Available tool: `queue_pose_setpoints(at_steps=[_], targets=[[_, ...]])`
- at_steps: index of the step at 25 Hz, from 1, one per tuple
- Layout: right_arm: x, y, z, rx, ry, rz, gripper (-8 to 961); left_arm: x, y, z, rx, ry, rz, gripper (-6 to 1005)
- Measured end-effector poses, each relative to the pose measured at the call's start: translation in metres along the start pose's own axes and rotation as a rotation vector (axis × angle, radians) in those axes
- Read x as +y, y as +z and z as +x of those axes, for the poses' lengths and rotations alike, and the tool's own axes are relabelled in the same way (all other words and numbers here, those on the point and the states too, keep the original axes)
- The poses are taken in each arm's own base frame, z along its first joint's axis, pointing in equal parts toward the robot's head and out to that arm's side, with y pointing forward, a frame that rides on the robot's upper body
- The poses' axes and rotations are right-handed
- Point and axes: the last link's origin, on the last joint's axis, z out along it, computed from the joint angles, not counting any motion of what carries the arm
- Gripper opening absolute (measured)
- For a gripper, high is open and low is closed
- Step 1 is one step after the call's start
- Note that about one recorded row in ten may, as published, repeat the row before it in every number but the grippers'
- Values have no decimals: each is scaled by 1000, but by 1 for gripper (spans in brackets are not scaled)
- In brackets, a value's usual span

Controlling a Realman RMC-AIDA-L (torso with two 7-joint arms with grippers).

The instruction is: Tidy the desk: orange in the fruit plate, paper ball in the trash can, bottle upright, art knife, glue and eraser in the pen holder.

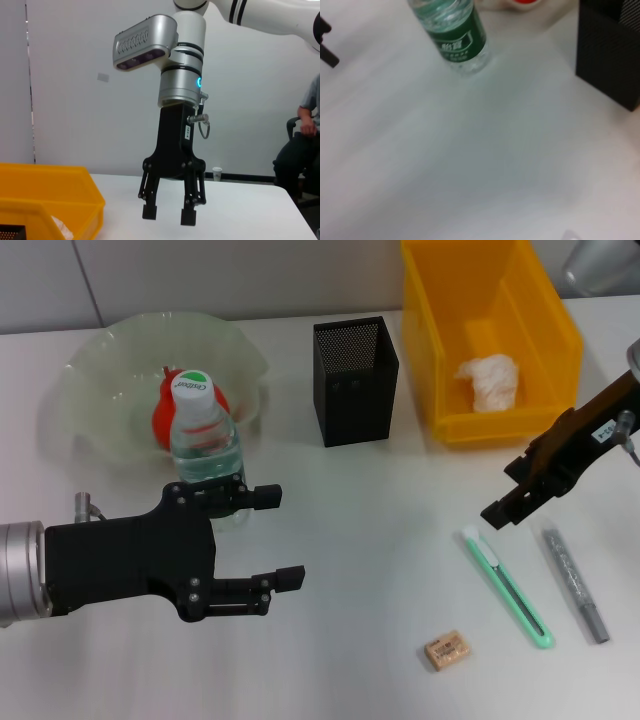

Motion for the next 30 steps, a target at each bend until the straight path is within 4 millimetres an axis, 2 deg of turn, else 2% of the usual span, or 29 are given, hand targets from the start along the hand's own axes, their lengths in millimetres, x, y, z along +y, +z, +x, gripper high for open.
queue_pose_setpoints(at_steps=[8,15,30], targets=[[7,15,-4,85,-52,-14,821,0,0,0,3,-8,-1,810],[12,28,-4,204,-71,41,821,1,1,0,7,-13,-7,810],[12,37,-16,246,-93,118,820,3,2,0,4,-14,-20,810]])
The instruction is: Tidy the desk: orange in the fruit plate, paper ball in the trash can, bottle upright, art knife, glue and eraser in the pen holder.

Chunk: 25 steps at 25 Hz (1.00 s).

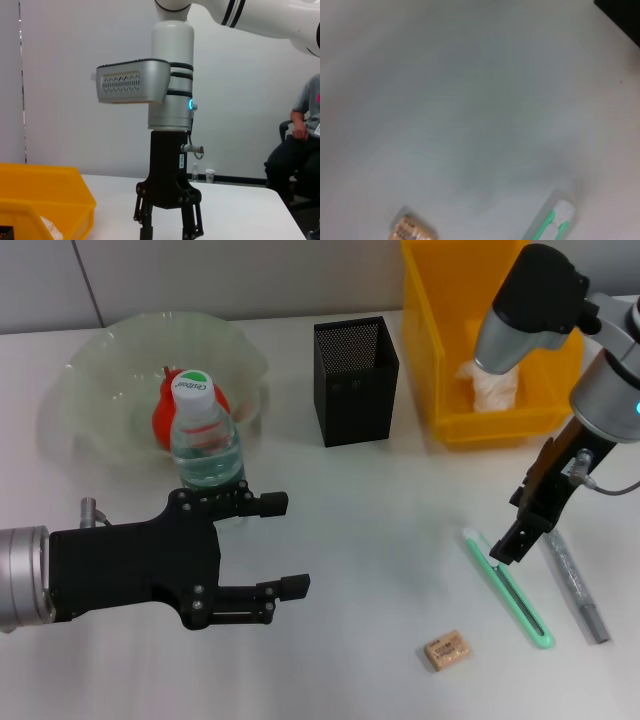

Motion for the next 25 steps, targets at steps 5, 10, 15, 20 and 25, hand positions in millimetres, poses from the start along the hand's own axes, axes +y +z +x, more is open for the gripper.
queue_pose_setpoints(at_steps=[5,10,15,20,25], targets=[[2,4,-6,19,-14,26,820,0,0,-1,-4,0,-1,810],[5,8,-10,40,-28,46,821,1,-1,-2,-8,0,1,810],[7,14,-11,48,-21,37,821,1,-2,-3,-9,-1,2,810],[7,19,-10,51,-10,26,821,2,-2,-4,-9,-2,2,810],[8,22,-10,52,-15,25,821,3,0,-5,-13,-9,-8,810]])
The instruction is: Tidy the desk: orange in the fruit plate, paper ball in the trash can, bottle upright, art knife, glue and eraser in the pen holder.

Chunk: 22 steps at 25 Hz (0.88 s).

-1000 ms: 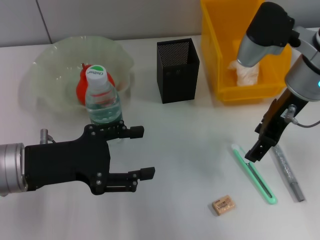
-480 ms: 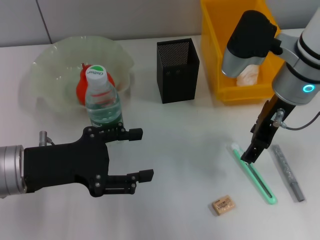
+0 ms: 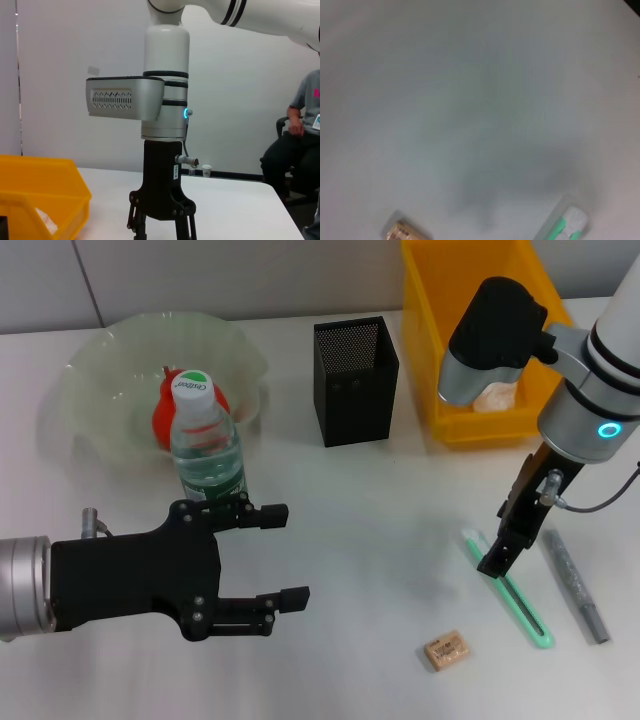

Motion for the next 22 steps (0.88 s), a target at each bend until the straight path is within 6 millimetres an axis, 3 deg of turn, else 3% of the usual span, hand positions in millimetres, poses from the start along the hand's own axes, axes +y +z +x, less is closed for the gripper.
queue_pose_setpoints(at_steps=[22], targets=[[2,4,-3,6,-10,24,822,0,0,0,-2,-1,-1,810]])
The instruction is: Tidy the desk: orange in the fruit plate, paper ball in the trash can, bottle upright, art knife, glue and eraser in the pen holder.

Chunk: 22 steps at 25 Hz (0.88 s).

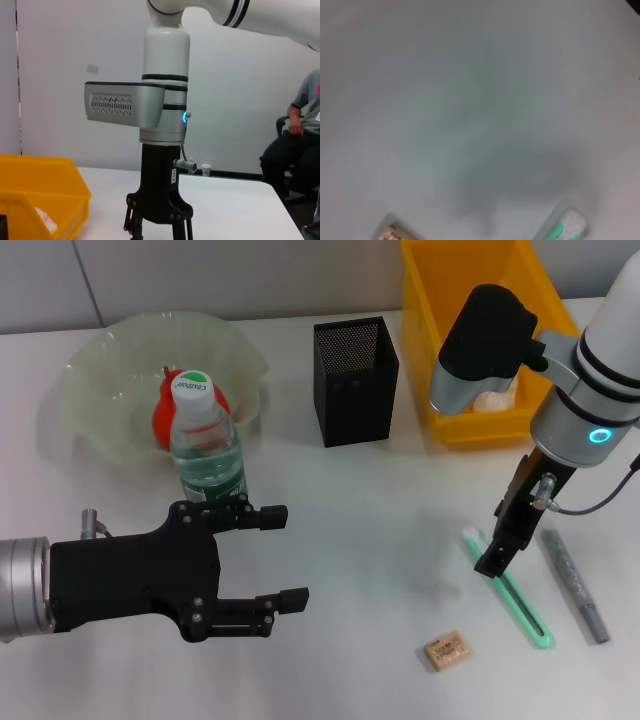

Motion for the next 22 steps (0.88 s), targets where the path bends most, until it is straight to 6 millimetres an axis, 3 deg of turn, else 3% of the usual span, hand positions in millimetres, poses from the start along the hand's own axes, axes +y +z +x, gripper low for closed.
queue_pose_setpoints(at_steps=[6,22], targets=[[0,0,-2,-6,-1,11,820,0,0,0,-1,1,1,810],[0,1,-7,-14,-15,35,650,-3,1,2,-3,7,2,810]])
